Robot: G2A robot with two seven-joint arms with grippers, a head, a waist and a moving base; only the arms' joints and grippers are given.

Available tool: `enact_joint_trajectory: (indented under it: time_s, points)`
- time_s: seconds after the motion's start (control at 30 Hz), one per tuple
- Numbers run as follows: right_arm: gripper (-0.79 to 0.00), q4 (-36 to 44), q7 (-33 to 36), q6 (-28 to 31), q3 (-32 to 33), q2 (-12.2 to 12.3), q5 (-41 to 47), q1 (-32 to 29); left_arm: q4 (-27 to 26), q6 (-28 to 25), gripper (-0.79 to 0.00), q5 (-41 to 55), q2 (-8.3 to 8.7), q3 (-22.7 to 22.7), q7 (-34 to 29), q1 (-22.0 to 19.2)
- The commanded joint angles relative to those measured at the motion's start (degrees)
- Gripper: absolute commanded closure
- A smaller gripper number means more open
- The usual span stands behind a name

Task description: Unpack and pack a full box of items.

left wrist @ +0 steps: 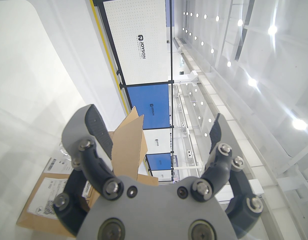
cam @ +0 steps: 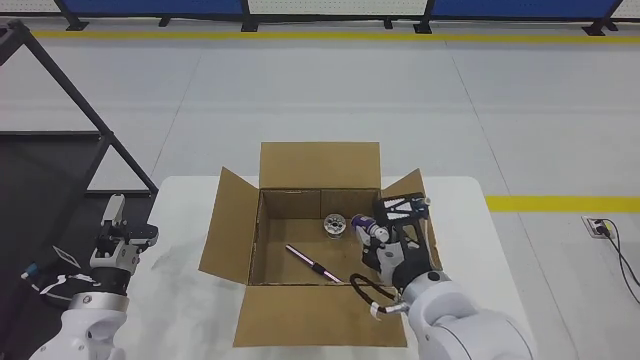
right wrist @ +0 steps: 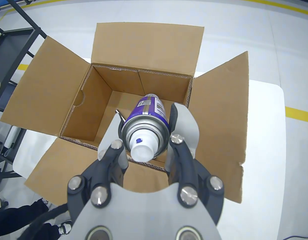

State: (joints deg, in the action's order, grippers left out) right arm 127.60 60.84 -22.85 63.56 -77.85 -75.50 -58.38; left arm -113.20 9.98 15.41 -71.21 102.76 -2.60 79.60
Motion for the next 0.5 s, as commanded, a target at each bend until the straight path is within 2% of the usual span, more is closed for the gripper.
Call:
enact_joint_trajectory:
  time_s: [0.0,0.13,0.47]
  points:
    - [0.000,1.8,-2.6,0.4,3.0,0.1,3.2,-1.7,0.0,0.0,-0.785,0.0,0.00,0.0,0.0,0.0]
    - [0.000,7.0,-5.2,0.3,10.1,0.5,5.4,-6.5,0.0,0.0,-0.785,0.0,0.00,0.0,0.0,0.0]
    - [0.000,7.0,-12.0,-0.5,26.8,1.0,11.4,-15.8,0.0,0.0,-0.785,0.0,0.00,0.0,0.0,0.0]
